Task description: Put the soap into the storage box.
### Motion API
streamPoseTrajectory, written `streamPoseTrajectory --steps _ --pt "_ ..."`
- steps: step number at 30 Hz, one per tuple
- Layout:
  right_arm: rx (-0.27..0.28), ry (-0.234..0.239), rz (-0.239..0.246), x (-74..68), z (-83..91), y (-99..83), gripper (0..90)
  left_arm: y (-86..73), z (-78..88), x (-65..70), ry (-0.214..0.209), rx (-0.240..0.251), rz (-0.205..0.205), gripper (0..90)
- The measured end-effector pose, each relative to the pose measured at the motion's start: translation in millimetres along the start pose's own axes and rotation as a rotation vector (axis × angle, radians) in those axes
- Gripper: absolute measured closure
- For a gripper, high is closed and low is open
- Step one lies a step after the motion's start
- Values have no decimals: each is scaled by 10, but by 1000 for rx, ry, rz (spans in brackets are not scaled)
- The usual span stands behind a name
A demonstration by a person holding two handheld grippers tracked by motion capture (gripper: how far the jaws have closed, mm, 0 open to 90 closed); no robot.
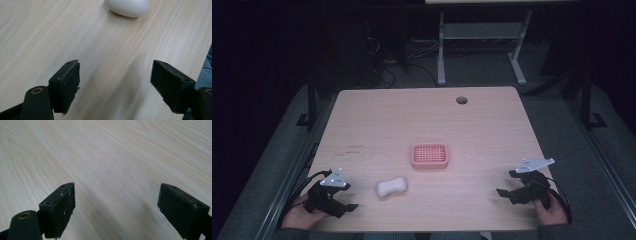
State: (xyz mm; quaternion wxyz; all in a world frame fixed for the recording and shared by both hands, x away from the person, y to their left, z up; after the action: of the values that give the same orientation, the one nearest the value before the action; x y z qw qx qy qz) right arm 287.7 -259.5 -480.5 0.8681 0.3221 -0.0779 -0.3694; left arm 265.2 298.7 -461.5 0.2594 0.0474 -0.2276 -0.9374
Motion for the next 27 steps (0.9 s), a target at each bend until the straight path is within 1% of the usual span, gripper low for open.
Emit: streamPoseTrajectory --steps 3,4,5,9,10,13,15,16,17,20,21,23,24,27 --pt "-1 0 6 -5 3 5 143 8 -28 5 -5 -20 -12 230" --pt "1 -1 12 -6 3 8 143 15 -33 12 -6 -16 -4 229" --pt "4 0 11 -10 3 10 143 22 -28 8 -5 -21 -14 229" --pt "2 -2 11 -26 15 9 143 77 -23 11 3 -17 -19 230" --pt "3 -1 14 -26 15 6 143 89 -27 22 -5 -21 -16 230" --pt "2 -1 12 -27 18 1 143 132 -42 24 1 -28 -33 229" --pt "4 -2 13 -26 15 0 143 147 -47 28 -1 -34 -34 230" --pt "3 -1 12 -30 14 -2 143 182 -62 45 -6 -32 -28 230" --pt "3 -1 14 -30 13 -2 143 193 -62 46 -6 -39 -40 230" --pt "1 -1 15 -32 13 2 143 235 -63 55 -6 -47 -53 230" --pt "0 0 14 -34 12 2 143 251 -66 62 -12 -46 -47 230" --pt "0 -1 12 -38 12 3 143 262 -68 62 -13 -50 -52 230" --pt "2 1 17 -44 10 6 143 303 -77 71 -14 -53 -62 230" --pt "1 2 14 -51 5 9 143 339 -88 78 -13 -60 -72 231"
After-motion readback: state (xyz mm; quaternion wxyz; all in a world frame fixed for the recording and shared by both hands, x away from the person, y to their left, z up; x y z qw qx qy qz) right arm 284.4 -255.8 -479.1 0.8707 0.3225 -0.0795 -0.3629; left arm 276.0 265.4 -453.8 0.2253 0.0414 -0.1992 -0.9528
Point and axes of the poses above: each handheld gripper's, and its own axes: z roughly backward along the jaws, y roughly out of its top, x roughly to its right, the point moved 3 cm from there along -z, roughly forward along the jaws, and after that the axes turned 4 degrees about -x, right-handed, at the moved point
